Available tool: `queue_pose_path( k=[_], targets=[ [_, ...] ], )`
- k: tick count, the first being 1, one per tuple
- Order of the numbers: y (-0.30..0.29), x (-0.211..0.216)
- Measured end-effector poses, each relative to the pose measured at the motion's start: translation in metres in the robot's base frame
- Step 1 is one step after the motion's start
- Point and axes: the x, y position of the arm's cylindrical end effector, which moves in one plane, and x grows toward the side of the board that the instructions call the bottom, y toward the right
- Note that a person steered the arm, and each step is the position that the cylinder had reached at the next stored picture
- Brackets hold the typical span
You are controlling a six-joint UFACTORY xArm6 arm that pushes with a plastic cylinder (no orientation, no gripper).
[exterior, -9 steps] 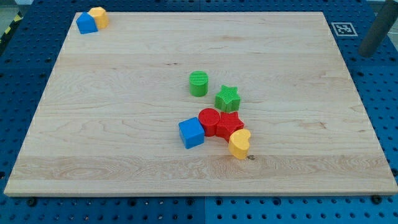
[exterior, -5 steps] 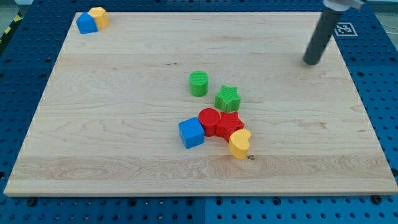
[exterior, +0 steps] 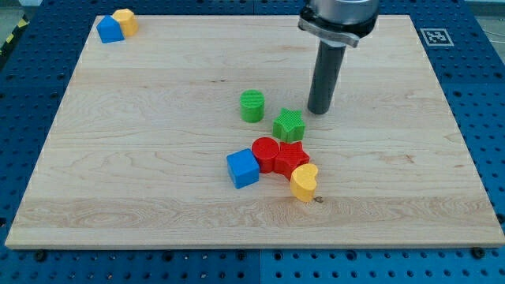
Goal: Move green circle slightly towards top left
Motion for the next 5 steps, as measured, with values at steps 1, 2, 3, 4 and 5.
queue_pose_path(
  k=[1, 2, 3, 4, 5],
  targets=[
    [-0.022, 0.003],
    [-0.045, 0.009],
    [-0.076, 0.012],
    [-0.11, 0.015],
    [-0.136, 0.013]
  ],
)
